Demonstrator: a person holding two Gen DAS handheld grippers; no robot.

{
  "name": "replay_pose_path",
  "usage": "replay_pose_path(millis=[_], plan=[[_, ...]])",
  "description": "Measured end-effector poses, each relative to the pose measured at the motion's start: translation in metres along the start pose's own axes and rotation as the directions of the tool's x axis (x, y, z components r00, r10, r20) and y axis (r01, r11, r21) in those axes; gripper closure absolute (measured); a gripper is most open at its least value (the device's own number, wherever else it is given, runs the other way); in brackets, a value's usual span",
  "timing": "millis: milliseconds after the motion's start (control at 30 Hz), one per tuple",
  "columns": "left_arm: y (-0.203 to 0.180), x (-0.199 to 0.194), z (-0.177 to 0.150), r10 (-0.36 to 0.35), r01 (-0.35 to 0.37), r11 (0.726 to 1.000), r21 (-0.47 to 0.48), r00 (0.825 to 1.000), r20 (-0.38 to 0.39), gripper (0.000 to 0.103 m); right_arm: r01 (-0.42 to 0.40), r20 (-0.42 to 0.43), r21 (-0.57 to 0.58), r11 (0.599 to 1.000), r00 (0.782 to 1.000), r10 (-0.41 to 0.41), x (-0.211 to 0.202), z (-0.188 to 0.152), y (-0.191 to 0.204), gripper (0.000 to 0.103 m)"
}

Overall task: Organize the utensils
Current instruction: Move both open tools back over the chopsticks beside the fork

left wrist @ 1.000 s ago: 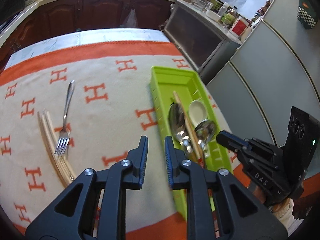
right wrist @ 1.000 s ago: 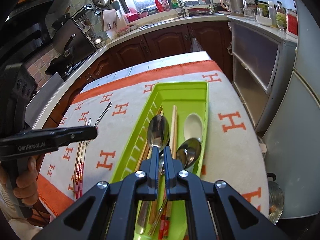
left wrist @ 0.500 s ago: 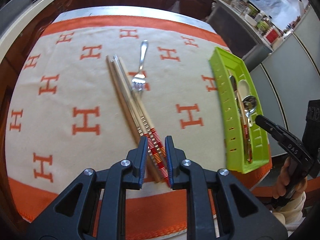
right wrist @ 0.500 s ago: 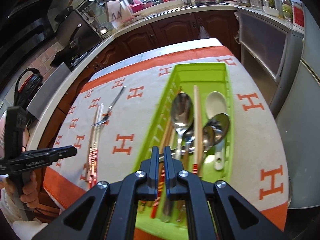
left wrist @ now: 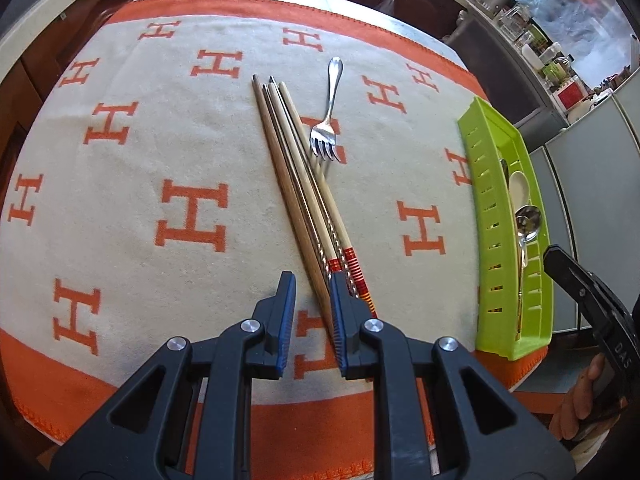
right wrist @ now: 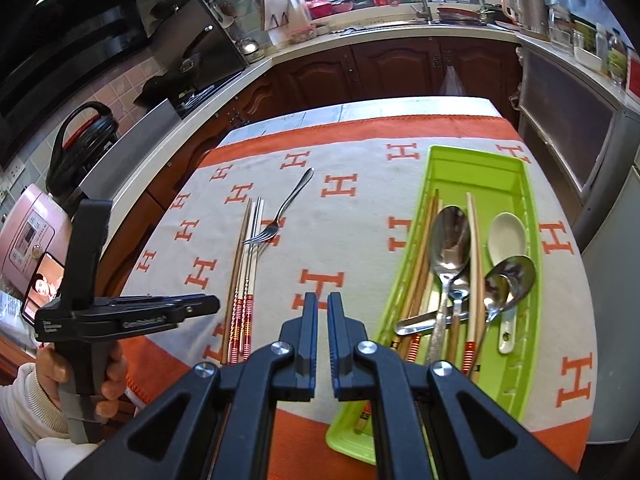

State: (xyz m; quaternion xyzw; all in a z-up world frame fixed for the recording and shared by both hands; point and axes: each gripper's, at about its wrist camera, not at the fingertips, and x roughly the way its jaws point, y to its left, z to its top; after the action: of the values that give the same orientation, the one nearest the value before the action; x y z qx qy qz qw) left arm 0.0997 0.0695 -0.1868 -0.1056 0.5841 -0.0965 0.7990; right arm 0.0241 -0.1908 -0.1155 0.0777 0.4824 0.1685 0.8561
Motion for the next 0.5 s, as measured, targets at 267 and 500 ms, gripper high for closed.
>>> replay_pose_path(millis=[267,500], plan=[[-0.006,0.017,0.002,0.085,-0.085,0.996,-0.001,0.996,-0.02,0.088,-0.011,-0.014,0.011,1.0,1.0,0.011,0.006,-0.002,-0.002,0.098],[-0.009,0.021,0.005,0.113,-0.112,0.994,0.004,0.994,-0.017,0.08,-0.016,-0.016,0.014,1.0,1.0,0.016,0.008,-0.003,-0.004,0.098]])
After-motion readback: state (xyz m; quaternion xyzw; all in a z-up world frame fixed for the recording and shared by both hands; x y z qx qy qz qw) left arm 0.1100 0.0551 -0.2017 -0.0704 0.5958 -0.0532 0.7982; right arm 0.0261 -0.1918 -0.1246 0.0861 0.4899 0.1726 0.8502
